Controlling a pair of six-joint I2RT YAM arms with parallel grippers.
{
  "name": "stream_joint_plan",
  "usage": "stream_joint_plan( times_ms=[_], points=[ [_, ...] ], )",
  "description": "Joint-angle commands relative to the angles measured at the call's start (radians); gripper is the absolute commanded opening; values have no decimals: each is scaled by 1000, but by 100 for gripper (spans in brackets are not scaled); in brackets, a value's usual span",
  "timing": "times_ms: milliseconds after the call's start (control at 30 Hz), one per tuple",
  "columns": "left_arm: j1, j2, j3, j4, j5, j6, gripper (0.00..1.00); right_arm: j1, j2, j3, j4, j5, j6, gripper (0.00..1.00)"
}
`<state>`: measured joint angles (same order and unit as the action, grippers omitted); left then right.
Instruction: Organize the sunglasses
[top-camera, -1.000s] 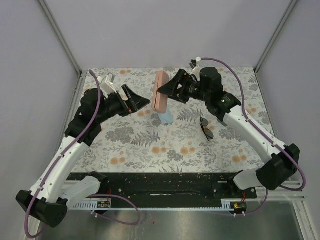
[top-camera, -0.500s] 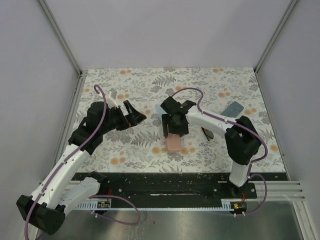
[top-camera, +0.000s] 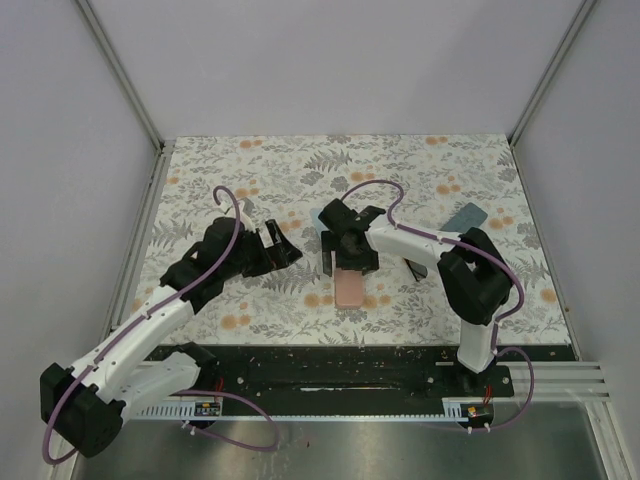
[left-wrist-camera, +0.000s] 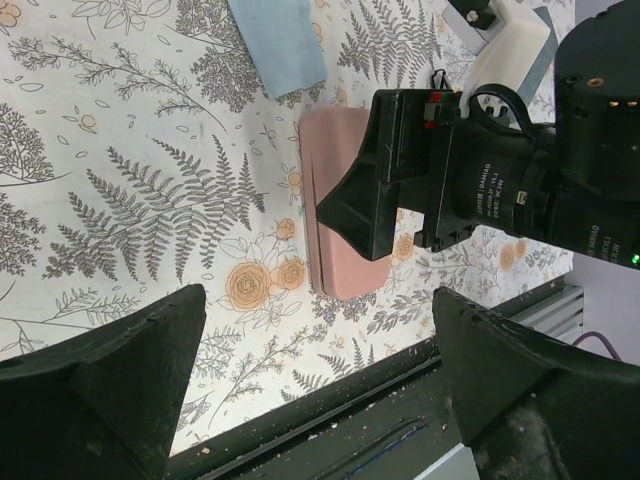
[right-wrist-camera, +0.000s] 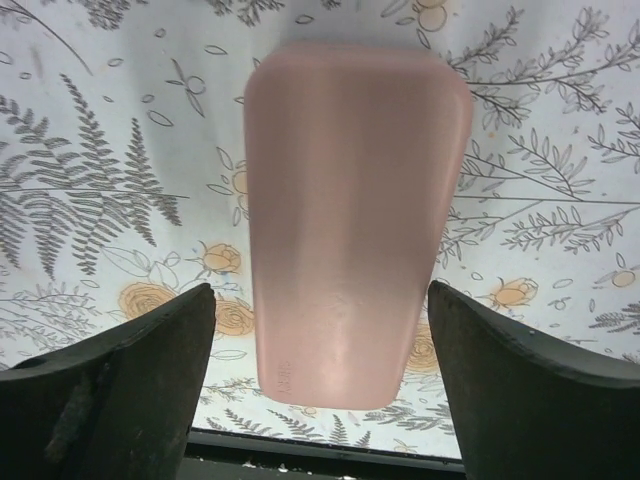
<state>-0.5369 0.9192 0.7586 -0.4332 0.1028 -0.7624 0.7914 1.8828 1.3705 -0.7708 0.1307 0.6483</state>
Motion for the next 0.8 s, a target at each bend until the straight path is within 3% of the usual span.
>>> stream_joint_plan(
  times_ms=[0,133,367,567,767],
  points=[
    [-53,47,11,71,-81,-21,99,8,-98,-17,91,-25,30,98],
    [-133,118,38,57,-165,-46,99,-21,-209,-59,94,-8,50,99],
    [-316,328,174,-12,-356,-116,99,-190,-486,-249,39,142,126,99],
    [-465,648,512,-290,-592,-183,99,-241,-691,-344,-5,260,180,100],
    [-521,921,752,-450,-644,-232,99,-245,-789,-370,-15,271,179,99]
  ],
)
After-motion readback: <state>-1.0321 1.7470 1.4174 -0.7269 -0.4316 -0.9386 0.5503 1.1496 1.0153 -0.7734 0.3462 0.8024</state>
